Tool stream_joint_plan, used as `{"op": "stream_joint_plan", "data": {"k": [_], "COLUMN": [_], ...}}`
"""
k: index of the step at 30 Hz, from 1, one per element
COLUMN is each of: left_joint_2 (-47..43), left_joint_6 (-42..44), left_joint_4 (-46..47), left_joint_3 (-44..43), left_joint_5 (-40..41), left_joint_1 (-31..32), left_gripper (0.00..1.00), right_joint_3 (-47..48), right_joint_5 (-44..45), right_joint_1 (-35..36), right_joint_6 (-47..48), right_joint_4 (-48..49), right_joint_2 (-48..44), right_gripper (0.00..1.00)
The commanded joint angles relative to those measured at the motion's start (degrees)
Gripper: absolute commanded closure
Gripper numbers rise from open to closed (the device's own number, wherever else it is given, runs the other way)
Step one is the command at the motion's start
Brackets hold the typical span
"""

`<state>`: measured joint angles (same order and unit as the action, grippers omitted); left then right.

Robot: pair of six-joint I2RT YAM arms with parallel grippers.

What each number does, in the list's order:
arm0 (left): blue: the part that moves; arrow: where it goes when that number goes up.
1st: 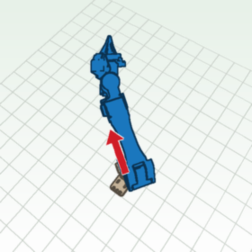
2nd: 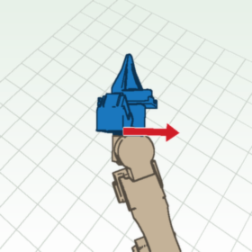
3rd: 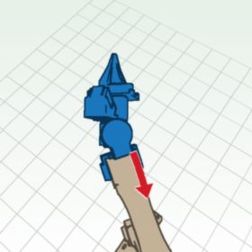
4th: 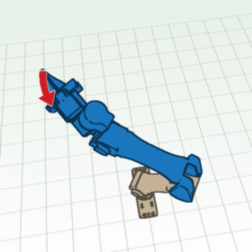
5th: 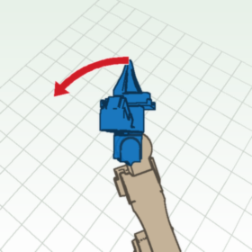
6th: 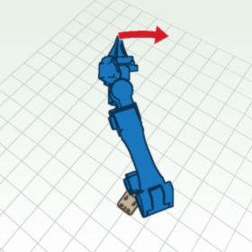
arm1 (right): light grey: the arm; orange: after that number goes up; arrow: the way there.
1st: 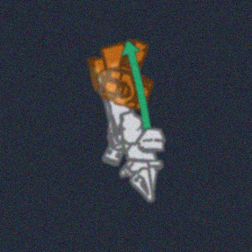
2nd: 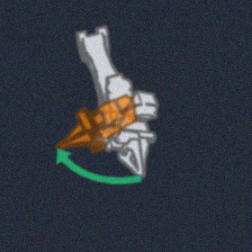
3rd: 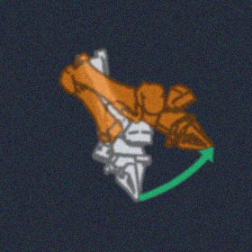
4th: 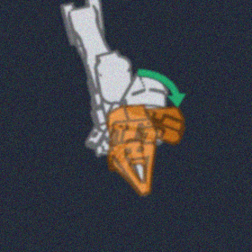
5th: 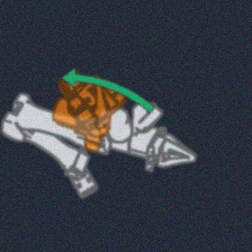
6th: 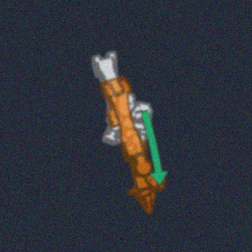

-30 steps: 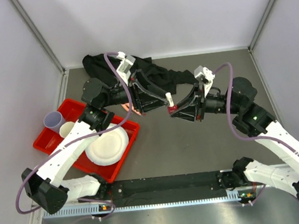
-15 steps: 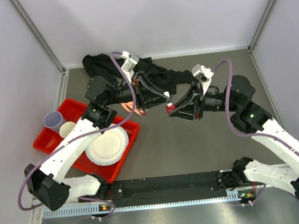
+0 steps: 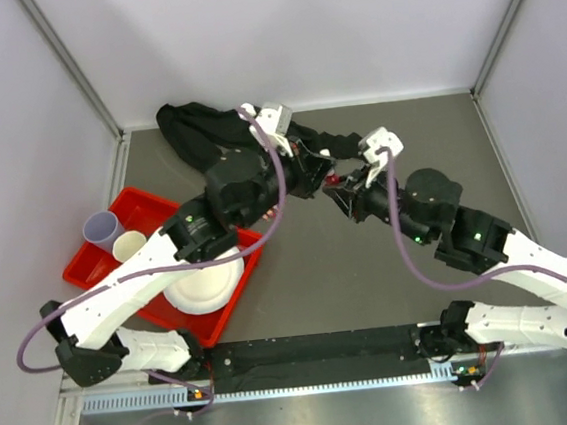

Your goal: Paint the nails

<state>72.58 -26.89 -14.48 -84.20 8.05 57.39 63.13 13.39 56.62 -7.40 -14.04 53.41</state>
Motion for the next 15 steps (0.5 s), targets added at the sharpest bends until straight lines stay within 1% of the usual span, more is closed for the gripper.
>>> {"op": "stream_joint_plan", "data": {"k": [1,3,4,5,6,8,9,11,12,14,15], "left_joint_2": [5.5,6.7,6.7,6.4,5.2,3.5,1.9,0.4,-1.0,-2.5,-4.1], "left_joint_6": [-4.6,-4.4,-3.4,-0.2,0.7,2.5,3.1,3.9,3.9,2.3,1.2], "left_joint_4": [-4.4,-5.6,-5.4,-4.6,-2.7,-0.4,0.9,1.2,1.4,2.1,3.0], "left_joint_3": [-4.3,-5.6,-6.5,-6.4,-6.1,-4.2,-3.8,-2.9,-2.5,-0.8,0.1], "left_joint_5": [20.2,18.6,16.4,12.0,10.1,6.9,3.3,0.1,-3.9,-10.3,-13.3], "left_joint_1": [4.1,4.1,4.1,4.1,4.0,3.4,2.6,1.1,-1.0,-3.9,-7.8], "left_gripper": [1.00,1.00,0.96,0.90,0.68,0.48,0.39,0.33,0.29,0.27,0.25], "right_joint_3": [0.6,0.3,-0.4,-0.7,-0.9,-2.4,-3.2,-4.8,-5.3,-5.3,-5.1], "right_joint_5": [21.2,18.7,17.0,15.7,12.2,7.4,4.7,1.0,-2.0,-6.0,-9.1], "right_joint_1": [2.4,2.4,2.4,2.4,2.3,1.1,1.0,-0.6,-1.2,-3.4,-4.1], "right_joint_6": [6.5,6.5,7.0,6.9,6.6,6.3,6.1,5.1,4.8,4.1,4.1], "right_joint_4": [0.2,0.9,1.3,1.6,1.7,2.4,3.1,3.4,3.3,2.5,2.2], "right_joint_2": [4.1,3.3,2.8,2.3,1.4,0.2,-0.7,-2.8,-3.5,-5.1,-5.4], "right_gripper": [1.00,1.00,1.00,1.00,1.00,1.00,1.00,1.00,1.00,1.00,1.00]}}
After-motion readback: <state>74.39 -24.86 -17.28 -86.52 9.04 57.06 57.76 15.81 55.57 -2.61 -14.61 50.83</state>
